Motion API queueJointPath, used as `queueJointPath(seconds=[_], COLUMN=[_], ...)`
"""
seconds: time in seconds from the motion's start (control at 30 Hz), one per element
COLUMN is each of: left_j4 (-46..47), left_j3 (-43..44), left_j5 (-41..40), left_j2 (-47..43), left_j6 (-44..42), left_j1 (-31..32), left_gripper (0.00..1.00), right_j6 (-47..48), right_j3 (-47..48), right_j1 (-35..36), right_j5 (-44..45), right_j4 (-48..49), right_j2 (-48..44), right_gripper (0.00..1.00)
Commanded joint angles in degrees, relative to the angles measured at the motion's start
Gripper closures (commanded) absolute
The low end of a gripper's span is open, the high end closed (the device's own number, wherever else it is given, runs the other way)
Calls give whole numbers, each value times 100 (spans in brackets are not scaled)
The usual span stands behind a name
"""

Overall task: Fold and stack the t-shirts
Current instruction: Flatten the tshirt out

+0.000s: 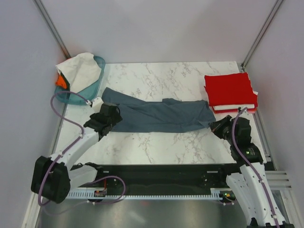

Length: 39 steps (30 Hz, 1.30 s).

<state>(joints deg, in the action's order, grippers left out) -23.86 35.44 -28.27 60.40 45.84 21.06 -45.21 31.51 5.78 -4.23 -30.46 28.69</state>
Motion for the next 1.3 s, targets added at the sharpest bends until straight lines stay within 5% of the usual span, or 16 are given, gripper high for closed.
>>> queueJointPath(seconds=[0.0,0.5,0.77,0.97,1.27], left_j4=[943,822,514,470,461], left_j3=[831,3177,3689,3707,3610], left_j5=[-74,358,15,76,191], left_j2=[890,4021,4612,4814,4858], left_j6=[-523,-1368,-1306,-1245,-1183], left_j1=[-49,-313,-392,-427,-418], left_gripper=[18,24,29,50,52], right_j6=[117,364,355,346,320], right_j3=[-39,57,-4,-66,-110], right_j1=[-7,-16,-7,-16,-16], right_j5=[-95,-218,-254,-271,-298], right_j4=[154,400,462,514,558], right_j2=[189,620,682,735,752], right_gripper=[100,100,100,100,100])
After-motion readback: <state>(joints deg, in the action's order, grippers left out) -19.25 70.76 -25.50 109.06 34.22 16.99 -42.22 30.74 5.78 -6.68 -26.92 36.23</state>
